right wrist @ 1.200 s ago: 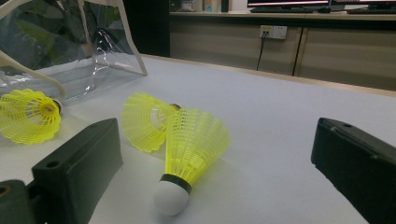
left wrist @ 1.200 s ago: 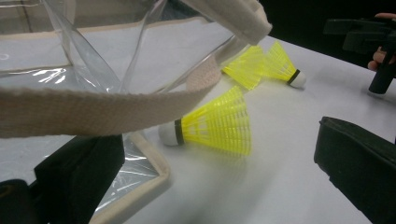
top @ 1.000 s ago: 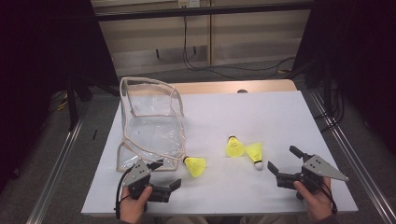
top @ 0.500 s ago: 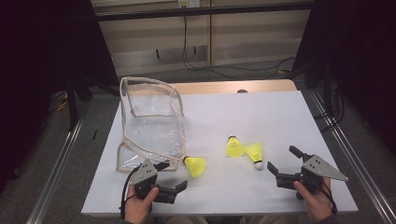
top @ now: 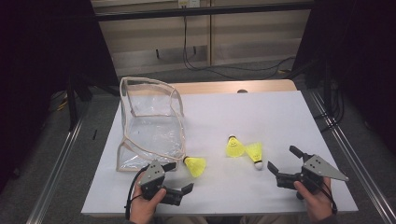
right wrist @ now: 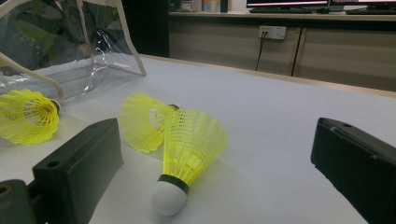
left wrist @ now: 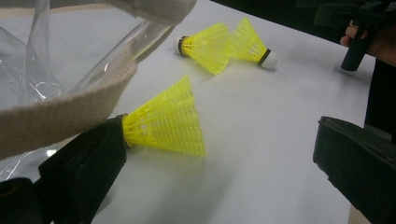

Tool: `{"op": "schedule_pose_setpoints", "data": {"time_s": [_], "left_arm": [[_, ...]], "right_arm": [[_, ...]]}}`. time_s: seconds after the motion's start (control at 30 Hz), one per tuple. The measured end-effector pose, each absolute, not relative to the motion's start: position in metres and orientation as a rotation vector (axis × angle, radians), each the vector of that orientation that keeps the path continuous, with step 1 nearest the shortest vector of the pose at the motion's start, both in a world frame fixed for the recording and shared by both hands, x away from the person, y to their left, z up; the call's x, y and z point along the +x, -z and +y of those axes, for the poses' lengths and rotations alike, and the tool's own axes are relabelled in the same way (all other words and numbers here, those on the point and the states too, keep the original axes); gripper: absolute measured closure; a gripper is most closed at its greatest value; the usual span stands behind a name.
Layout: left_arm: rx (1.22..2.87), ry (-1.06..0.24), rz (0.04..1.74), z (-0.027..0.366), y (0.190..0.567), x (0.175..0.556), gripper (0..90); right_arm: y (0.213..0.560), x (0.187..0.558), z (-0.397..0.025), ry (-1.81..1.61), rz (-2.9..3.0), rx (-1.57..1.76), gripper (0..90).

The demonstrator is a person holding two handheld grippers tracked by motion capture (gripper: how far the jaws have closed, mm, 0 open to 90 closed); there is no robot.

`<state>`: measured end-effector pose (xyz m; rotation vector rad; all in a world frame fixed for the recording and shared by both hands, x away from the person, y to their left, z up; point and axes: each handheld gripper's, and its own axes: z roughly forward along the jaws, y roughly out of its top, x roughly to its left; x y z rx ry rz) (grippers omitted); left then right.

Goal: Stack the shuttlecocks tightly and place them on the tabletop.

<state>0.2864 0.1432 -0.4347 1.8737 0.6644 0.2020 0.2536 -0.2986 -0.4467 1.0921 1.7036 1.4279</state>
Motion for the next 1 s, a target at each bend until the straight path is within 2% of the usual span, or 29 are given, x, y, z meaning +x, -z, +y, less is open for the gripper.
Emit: {"op": "schedule_pose_setpoints", "data": {"time_s": [0.37,1.0], "left_arm": [[1.907,-0.172,0.645,0.132,0.437,0.287,2.7],[1.936,-0.222,0.695,0.111,0.439,0.291,2.5]], "right_arm": [[0.446,0.254,-0.298,-1.435,1.706,1.087,1.4],[0.447,0.254,-0.298,-1.434,1.708,1.091,1.7]]}}
